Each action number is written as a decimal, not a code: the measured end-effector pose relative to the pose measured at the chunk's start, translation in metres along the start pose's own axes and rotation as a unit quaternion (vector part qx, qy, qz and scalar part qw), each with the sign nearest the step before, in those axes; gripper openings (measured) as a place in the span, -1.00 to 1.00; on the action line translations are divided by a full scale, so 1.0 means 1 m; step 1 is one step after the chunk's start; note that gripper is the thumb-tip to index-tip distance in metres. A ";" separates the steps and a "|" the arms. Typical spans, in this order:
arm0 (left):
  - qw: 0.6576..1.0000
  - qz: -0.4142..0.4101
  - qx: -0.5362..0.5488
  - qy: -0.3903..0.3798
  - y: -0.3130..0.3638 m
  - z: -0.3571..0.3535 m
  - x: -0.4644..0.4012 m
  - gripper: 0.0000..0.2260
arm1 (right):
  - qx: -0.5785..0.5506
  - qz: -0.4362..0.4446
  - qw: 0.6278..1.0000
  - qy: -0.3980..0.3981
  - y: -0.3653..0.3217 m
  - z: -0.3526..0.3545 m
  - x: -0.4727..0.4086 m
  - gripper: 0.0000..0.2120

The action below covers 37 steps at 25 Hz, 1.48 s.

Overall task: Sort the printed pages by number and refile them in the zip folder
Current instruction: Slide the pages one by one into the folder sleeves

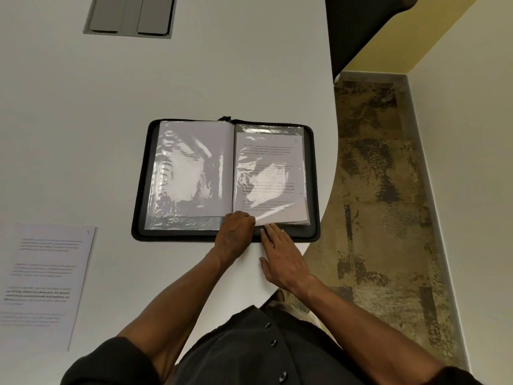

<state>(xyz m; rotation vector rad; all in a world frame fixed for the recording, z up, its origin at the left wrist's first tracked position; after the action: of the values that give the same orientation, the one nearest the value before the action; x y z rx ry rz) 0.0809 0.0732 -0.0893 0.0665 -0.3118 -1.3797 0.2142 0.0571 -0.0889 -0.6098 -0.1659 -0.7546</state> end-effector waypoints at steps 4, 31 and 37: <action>0.990 0.061 0.129 -0.015 -0.008 0.002 -0.004 -0.86 | 0.022 0.021 0.997 0.069 -0.006 0.014 0.002 -0.36; 0.962 0.133 0.231 0.065 -0.023 0.017 0.020 -0.94 | -0.463 -0.347 0.781 0.236 0.076 0.075 -0.001 -0.52; 0.954 0.131 0.252 0.091 -0.027 0.024 0.031 -0.86 | -0.564 -0.359 0.699 0.253 0.069 0.068 -0.017 -0.76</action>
<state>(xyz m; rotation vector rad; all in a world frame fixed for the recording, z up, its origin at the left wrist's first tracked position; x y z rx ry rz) 0.0537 0.0411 -0.0674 0.5537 -0.4930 -0.9952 0.2541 0.1445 -0.0711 -1.5115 0.6929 -1.7920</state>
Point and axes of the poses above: each hand's wrist, its own x-axis away from the middle knuckle, its own z-axis out of the back of the hand, y = z × x, the point moved 8 cm from there along -x, towards the middle knuckle, and after that the axes turned 12 degrees about -x, right-handed, at the moved point
